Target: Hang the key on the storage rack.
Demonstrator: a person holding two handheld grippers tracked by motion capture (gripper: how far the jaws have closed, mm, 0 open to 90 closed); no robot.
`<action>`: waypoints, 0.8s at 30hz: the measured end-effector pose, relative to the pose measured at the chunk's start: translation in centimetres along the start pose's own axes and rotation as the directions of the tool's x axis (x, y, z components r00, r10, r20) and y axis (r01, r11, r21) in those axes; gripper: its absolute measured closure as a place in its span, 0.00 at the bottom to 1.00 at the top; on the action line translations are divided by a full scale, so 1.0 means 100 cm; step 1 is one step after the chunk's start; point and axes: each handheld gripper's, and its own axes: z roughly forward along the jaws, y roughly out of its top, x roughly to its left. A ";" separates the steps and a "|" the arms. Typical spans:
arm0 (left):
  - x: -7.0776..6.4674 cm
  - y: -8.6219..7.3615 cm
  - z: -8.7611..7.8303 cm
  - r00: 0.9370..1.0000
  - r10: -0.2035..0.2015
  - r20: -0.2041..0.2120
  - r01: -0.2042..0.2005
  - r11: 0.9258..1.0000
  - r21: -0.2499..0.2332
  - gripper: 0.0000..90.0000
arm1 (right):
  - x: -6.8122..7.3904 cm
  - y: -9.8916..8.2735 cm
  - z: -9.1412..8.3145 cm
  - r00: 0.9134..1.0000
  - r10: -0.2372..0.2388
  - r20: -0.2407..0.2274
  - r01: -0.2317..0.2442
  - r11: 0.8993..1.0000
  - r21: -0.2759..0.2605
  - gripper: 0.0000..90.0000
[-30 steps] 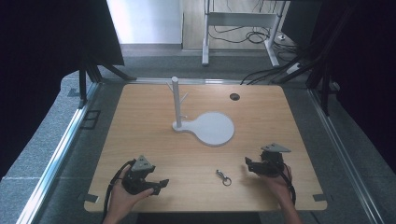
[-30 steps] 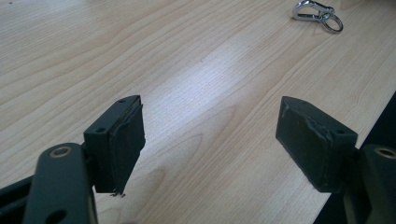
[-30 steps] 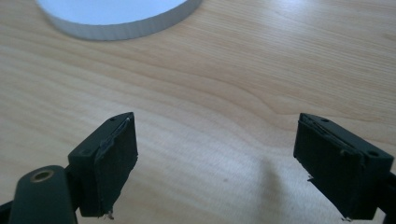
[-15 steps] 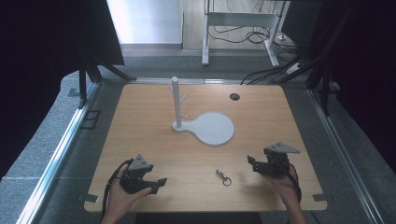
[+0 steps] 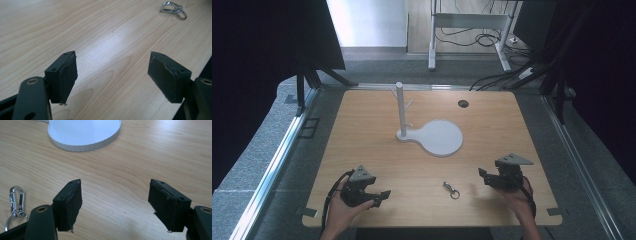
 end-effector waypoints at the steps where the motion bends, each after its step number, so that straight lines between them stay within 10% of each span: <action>1: 0.000 0.000 0.002 1.000 -0.001 0.004 0.001 1.000 0.004 0.27 | -0.001 -0.001 -0.001 1.000 0.002 0.001 -0.002 1.000 -0.001 0.31; 24: -0.004 0.001 -0.009 1.000 -0.002 0.009 0.003 1.000 -0.024 0.27 | 0.013 0.034 -0.010 0.988 -0.103 -0.115 0.116 0.987 0.115 0.49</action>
